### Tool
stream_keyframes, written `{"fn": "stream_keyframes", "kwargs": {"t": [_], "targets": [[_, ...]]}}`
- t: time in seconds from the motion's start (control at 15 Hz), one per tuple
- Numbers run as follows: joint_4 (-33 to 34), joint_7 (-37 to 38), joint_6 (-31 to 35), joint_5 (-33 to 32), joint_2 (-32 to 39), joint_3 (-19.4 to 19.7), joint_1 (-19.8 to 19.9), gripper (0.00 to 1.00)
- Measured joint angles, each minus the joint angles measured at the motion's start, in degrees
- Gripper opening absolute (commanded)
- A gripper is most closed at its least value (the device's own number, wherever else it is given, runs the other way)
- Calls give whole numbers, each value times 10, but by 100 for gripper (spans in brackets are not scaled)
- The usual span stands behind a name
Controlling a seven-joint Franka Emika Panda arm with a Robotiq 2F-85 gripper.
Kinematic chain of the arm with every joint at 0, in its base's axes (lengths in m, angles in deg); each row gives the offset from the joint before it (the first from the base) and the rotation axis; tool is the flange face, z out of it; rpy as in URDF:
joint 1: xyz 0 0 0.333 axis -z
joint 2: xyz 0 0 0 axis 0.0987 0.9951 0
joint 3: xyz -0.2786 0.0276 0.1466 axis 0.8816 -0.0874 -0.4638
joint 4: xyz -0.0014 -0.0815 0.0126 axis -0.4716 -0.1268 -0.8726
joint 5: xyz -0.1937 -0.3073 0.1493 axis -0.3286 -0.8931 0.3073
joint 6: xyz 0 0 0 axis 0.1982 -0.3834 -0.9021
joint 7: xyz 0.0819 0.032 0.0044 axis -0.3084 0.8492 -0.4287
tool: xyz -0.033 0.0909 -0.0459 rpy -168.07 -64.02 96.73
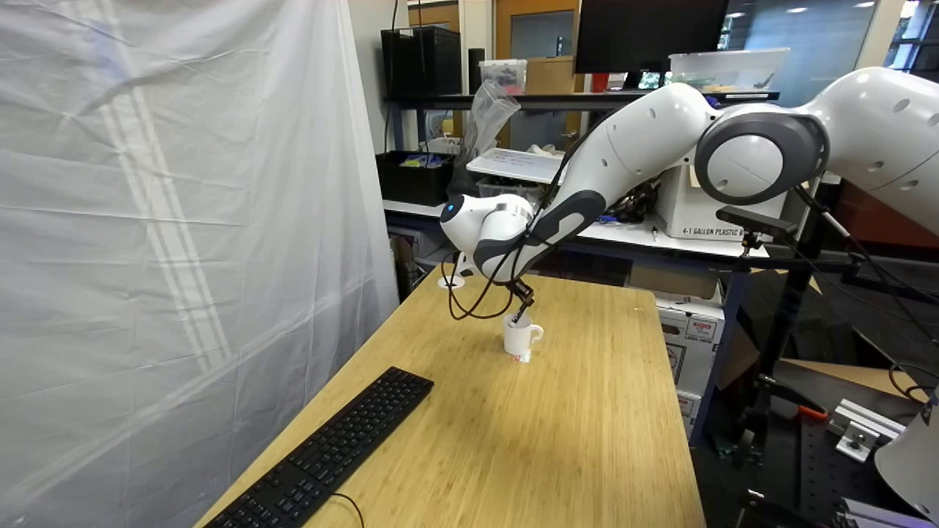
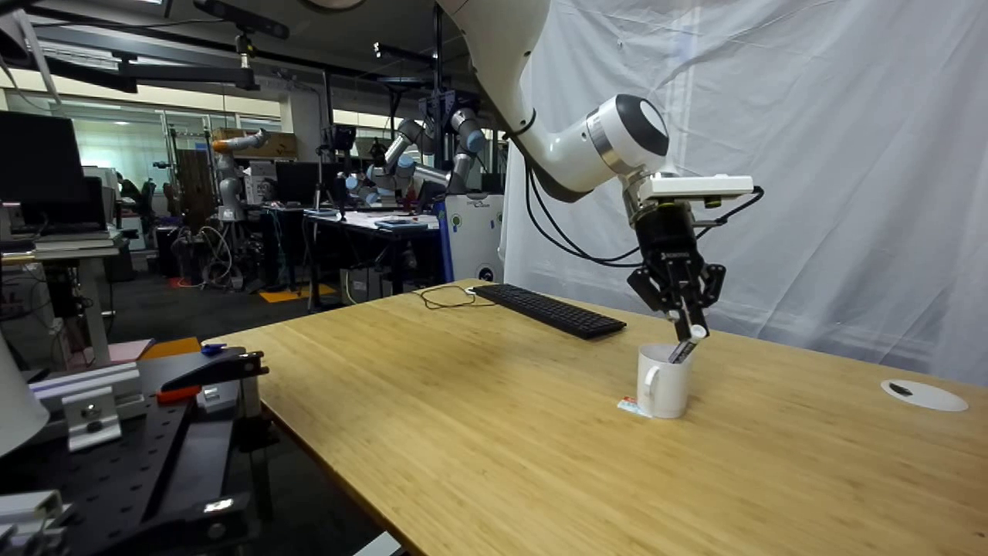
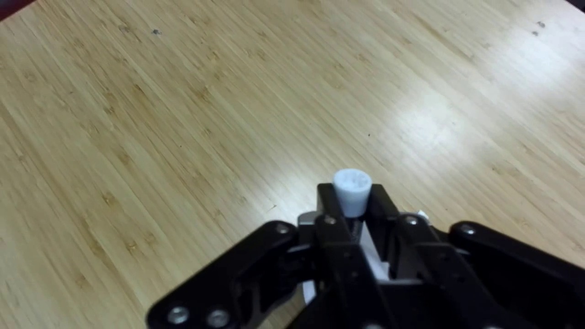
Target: Put the marker on the table
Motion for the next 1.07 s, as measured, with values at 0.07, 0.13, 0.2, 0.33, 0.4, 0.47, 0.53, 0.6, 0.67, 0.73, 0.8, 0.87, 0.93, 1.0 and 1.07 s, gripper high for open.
{"fn": "stream_keyframes", "kwargs": {"t": [0.07, 0.13, 0.2, 0.33, 0.4, 0.47, 0.53, 0.6, 0.67, 0.73, 0.8, 0.87, 0.93, 1.0, 1.07], "targets": [[3, 0, -12, 0, -7, 1, 0, 5], [4, 0, -26, 0, -16, 2, 0, 5], [4, -1, -41, 0, -27, 2, 0, 5], [3, -2, -69, -1, -47, 3, -1, 5], [2, -2, -81, -1, -55, 3, -2, 5], [2, 0, -88, -1, -62, 3, -3, 5], [1, 7, -92, -1, -68, 2, -4, 5], [2, 26, -92, 3, -74, 1, -6, 5], [2, 47, -93, 9, -80, 0, -7, 5], [2, 69, -93, 18, -86, -4, -8, 5], [2, 90, -93, 27, -90, -7, -9, 5], [3, 111, -93, 35, -95, -10, -11, 5], [3, 130, -93, 44, -100, -14, -13, 5], [5, 146, -92, 52, -103, -18, -16, 5], [7, 161, -92, 60, -106, -23, -18, 5]]}}
